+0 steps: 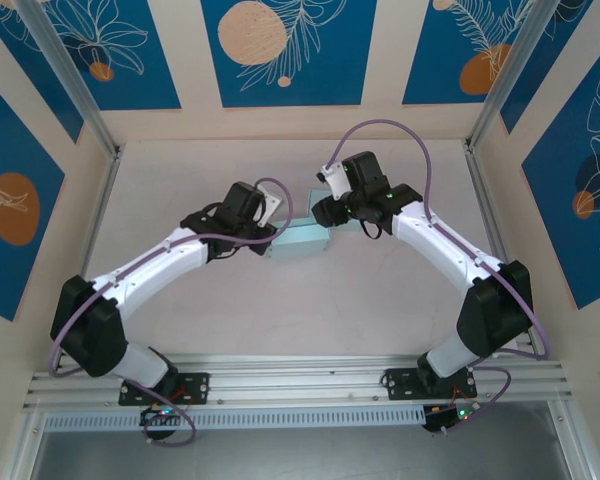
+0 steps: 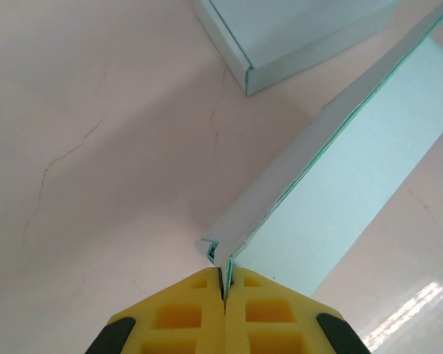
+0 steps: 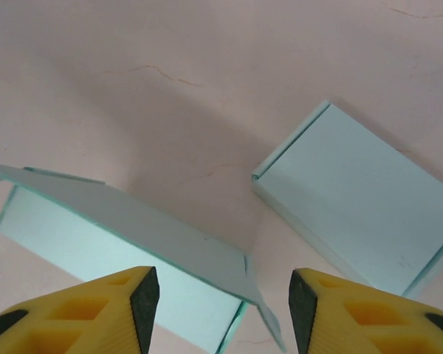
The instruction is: Fold the paper box
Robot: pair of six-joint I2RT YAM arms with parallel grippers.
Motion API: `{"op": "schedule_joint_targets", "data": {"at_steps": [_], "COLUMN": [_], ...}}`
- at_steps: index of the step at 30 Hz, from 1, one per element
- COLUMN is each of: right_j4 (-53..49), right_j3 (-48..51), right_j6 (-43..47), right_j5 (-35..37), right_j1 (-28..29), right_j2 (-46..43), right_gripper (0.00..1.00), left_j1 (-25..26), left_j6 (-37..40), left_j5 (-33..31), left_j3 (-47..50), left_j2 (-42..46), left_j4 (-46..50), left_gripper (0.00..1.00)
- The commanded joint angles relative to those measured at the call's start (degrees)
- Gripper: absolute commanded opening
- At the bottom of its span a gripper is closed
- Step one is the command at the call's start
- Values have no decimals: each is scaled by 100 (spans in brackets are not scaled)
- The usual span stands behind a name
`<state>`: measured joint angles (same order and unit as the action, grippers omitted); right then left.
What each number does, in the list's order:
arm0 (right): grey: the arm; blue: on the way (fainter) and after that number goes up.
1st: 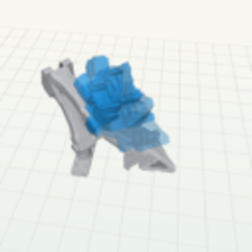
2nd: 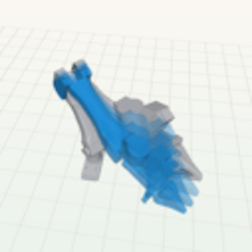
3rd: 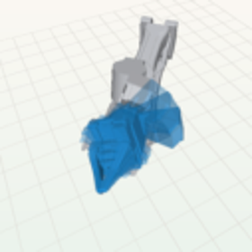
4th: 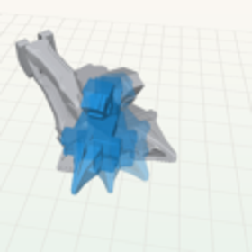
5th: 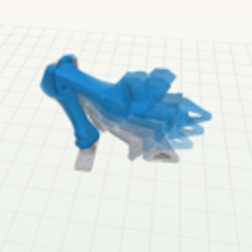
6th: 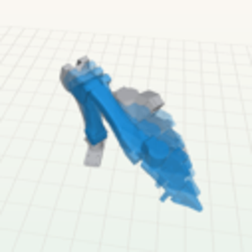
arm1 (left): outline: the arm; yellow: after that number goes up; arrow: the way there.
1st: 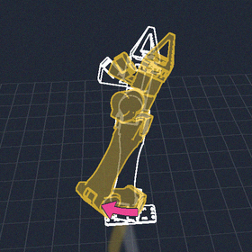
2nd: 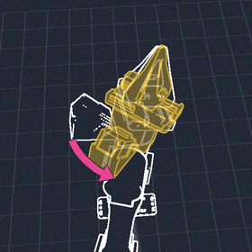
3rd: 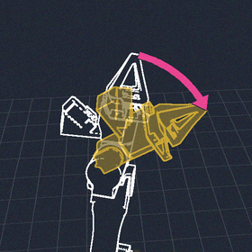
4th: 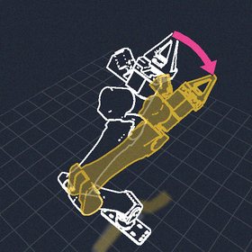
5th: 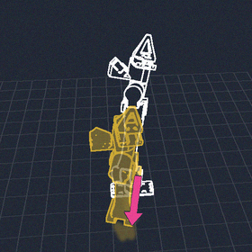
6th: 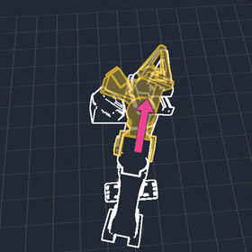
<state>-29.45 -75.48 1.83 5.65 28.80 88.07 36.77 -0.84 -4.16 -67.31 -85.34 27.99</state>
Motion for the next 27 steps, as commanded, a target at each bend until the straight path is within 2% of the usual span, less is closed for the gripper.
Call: {"op": "schedule_joint_targets", "data": {"at_steps": [1,10,13,27], "right_j4": [9,72,134,-6], "right_j3": [173,546,577,77], "right_j6": [160,260,441,817], "right_j5": [-178,-381,-483,-741], "right_j1": [-32,-312,-418,-532], "right_j2": [-84,-207,-120,667], "right_gripper": [48,45,49,52], "left_j1": [-99,-256,-286,-311], "left_j6": [677,893,910,937], "left_j5": [178,336,346,327], "left_j3": [-282,-425,-415,-390], "left_j2": [-242,-457,-475,-500], "left_j4": [479,415,383,349], "left_gripper": [0,0,0,0]}}
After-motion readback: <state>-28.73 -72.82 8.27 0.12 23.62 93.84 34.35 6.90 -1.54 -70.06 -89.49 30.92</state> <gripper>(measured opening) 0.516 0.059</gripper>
